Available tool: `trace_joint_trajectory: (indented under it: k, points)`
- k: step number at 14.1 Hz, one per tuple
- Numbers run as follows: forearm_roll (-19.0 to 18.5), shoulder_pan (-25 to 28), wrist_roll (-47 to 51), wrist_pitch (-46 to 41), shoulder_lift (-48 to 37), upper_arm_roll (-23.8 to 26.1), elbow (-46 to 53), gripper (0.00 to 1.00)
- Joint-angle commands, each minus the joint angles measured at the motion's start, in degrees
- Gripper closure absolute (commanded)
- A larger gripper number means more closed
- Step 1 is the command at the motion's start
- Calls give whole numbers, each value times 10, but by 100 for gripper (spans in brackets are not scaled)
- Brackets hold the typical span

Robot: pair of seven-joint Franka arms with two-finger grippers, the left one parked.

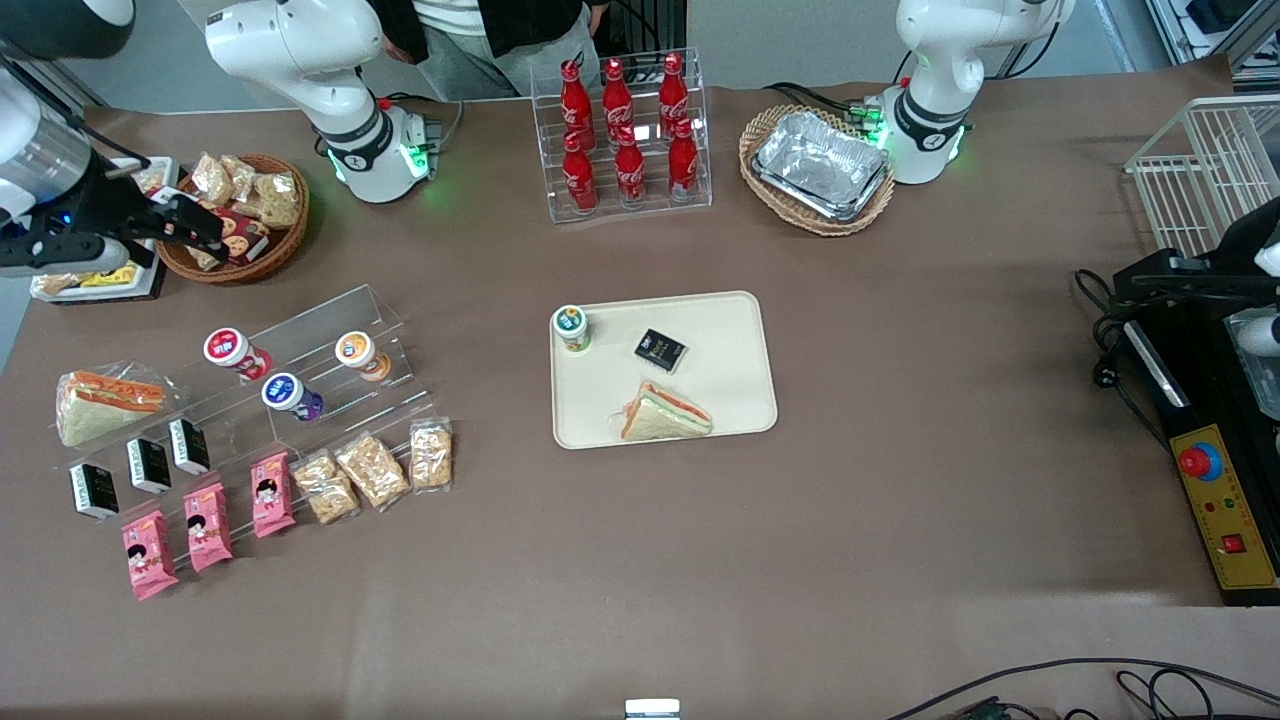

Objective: Place green gum on tray

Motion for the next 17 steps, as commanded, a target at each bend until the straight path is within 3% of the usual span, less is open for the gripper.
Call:
trace_joint_trajectory:
  k: [1, 4, 8, 13, 17]
  points:
    - [9, 5, -20, -58, 35, -4, 47, 0]
    - [9, 1, -29, -56, 43, -7, 48, 0]
    - [9, 0, -33, -44, 109, -53, 100, 0]
    - [16, 0, -45, -43, 185, -61, 172, 0]
    - [16, 0, -45, -49, 193, -61, 187, 0]
